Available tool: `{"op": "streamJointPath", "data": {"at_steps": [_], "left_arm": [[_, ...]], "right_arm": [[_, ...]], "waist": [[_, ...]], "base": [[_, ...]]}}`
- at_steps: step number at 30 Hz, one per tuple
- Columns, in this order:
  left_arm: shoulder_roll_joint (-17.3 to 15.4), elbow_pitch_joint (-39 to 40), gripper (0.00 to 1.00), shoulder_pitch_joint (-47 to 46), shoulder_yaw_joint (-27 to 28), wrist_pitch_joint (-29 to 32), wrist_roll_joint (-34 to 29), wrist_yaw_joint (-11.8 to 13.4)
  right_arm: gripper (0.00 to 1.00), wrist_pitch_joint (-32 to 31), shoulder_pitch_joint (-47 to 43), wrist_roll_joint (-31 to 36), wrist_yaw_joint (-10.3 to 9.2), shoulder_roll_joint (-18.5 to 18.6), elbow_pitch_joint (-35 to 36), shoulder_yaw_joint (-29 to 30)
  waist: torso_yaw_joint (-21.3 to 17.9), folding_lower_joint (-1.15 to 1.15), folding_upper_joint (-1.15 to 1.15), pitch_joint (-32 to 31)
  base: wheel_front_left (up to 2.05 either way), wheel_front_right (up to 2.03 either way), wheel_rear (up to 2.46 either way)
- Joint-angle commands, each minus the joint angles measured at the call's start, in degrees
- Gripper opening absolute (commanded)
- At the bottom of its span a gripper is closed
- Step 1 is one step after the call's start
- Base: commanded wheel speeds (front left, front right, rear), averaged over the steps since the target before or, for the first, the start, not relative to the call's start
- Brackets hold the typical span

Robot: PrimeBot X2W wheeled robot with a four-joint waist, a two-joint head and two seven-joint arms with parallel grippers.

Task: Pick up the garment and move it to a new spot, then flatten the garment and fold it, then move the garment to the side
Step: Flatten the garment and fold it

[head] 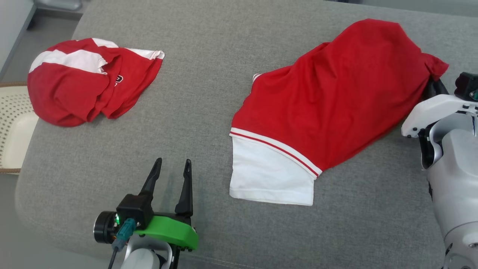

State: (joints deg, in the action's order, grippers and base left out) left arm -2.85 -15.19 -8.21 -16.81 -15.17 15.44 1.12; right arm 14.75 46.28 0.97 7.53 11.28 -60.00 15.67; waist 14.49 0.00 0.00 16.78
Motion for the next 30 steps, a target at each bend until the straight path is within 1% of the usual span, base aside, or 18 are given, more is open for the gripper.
{"op": "streamJointPath", "data": {"at_steps": [1,5,9,11,16,19,22,26,27,28,29,30], "left_arm": [[-0.09,-0.14,1.00,0.58,0.22,0.03,0.29,0.31],[-0.10,-0.33,1.00,1.48,0.39,0.02,0.37,0.29],[-0.10,-0.28,1.00,2.33,0.84,0.02,0.75,0.53],[-0.11,-0.23,1.00,2.93,1.15,0.02,0.67,0.56],[-0.11,0.06,1.00,3.36,1.58,0.03,0.98,0.48],[-0.11,0.08,1.00,3.44,1.61,0.03,1.24,0.49],[-0.11,0.11,1.00,3.26,1.58,0.02,1.42,0.46],[-0.11,-0.17,1.00,3.54,1.78,0.03,1.41,0.29],[-0.11,-0.25,1.00,3.62,1.82,0.03,1.40,0.24],[-0.11,-0.30,1.00,3.69,1.84,0.02,1.43,0.23],[-0.11,-0.34,1.00,3.75,1.89,0.03,1.45,0.23],[-0.11,-0.37,1.00,3.80,1.92,0.03,1.46,0.22]], "right_arm": [[0.00,0.43,-2.12,-0.55,-0.08,-0.45,1.83,-0.53],[0.00,0.47,-7.78,-1.96,-0.08,-2.82,9.92,-0.90],[0.00,0.45,-16.20,-3.36,-0.08,-5.33,18.62,-0.47],[0.00,-0.87,-21.27,-4.63,-0.08,-6.78,23.47,-0.04],[0.00,-5.88,-31.52,-8.00,-0.08,-8.27,33.98,1.77],[0.00,-8.01,-35.91,-12.13,-0.08,-8.35,36.46,0.85],[0.00,-9.26,-38.28,-16.68,-0.08,-8.31,36.36,-0.46],[0.00,-9.01,-38.84,-17.41,-0.08,-8.30,33.92,-0.62],[0.06,-8.81,-38.46,-16.94,-0.08,-8.31,33.03,-0.49],[0.36,-8.52,-38.04,-16.70,-0.08,-8.30,32.44,-0.37],[1.00,-7.69,-37.35,-16.30,-0.08,-8.29,31.98,-0.24],[1.00,-7.16,-36.89,-16.14,-0.08,-8.27,31.48,-0.06]], "waist": [[-2.67,0.00,0.00,-2.26],[-4.96,0.00,0.00,-4.47],[-7.09,0.00,0.00,-6.73],[-8.25,0.00,0.00,-7.89],[-9.50,0.00,0.00,-9.49],[-9.63,0.00,0.00,-9.87],[-9.49,0.00,0.00,-10.14],[-9.21,0.00,0.00,-10.44],[-9.11,0.00,0.00,-10.53],[-9.03,0.00,0.00,-10.59],[-8.94,0.00,0.00,-10.66],[-8.88,0.00,0.00,-10.72]], "base": [[0.00,0.00,0.00],[0.00,0.00,0.00],[0.00,0.00,0.00],[0.00,0.00,0.00],[0.00,0.00,0.00],[0.00,0.00,0.00],[0.00,0.00,0.00],[0.00,0.00,0.00],[0.00,0.00,0.00],[0.00,0.00,0.00],[0.00,0.00,0.00],[0.00,0.00,0.00]]}}
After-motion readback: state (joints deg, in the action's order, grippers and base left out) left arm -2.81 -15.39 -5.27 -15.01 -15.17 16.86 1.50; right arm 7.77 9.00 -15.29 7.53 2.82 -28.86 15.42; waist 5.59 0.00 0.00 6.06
